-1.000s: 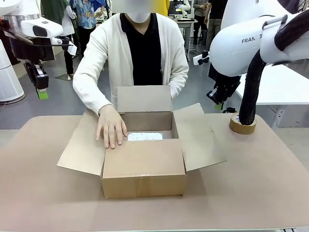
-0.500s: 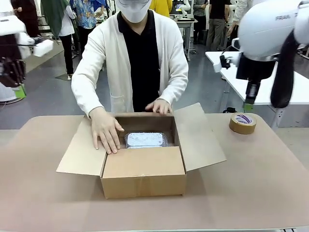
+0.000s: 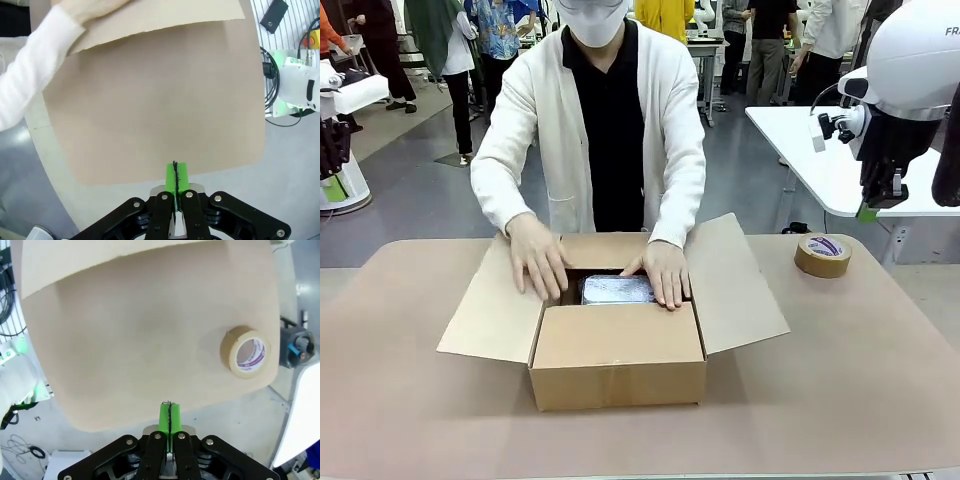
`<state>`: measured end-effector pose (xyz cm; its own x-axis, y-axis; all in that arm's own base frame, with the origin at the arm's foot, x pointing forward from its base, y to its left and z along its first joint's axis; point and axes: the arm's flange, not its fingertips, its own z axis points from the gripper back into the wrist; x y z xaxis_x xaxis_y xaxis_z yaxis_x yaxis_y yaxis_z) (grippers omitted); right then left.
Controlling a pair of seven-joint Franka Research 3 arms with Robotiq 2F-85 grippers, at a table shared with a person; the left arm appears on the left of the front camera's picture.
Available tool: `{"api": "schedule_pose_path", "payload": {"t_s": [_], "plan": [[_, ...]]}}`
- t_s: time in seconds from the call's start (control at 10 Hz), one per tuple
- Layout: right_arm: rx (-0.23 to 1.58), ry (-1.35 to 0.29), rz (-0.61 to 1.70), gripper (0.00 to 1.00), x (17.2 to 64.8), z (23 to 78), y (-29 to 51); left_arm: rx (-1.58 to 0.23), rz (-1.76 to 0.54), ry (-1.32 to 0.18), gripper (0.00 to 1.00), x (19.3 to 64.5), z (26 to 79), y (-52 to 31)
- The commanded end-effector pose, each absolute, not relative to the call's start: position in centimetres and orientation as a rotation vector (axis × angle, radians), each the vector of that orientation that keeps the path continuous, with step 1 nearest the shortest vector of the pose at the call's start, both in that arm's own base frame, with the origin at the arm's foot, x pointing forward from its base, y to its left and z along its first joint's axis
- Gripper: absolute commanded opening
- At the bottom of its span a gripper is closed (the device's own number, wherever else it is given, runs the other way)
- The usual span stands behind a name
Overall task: Wrap the clocks to prevent damage.
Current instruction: Once the human has placed the objects inside and stepped back, release both hands from the side flaps of the Package Box, then push the right (or left) flap of the Package Box to close it.
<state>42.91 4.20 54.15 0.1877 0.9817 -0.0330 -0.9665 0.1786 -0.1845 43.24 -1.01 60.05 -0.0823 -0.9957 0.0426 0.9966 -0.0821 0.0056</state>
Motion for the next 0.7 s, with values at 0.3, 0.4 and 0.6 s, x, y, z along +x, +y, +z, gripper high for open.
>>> {"api": "schedule_pose_path", "payload": {"t_s": [0.3,0.4,0.6], "plan": [[-0.176,-0.083,1.388,0.01,42.51,54.38,4.66,-0.032,-1.651,-0.038,0.0,43.47,60.26,-1.02],[-0.176,-0.083,1.388,0.01,42.51,54.38,4.66,-0.032,-1.651,-0.038,0.0,43.47,60.26,-1.02],[-0.176,-0.083,1.388,0.01,42.51,54.38,4.66,-0.032,-1.651,-0.038,0.0,43.47,60.26,-1.02]]}}
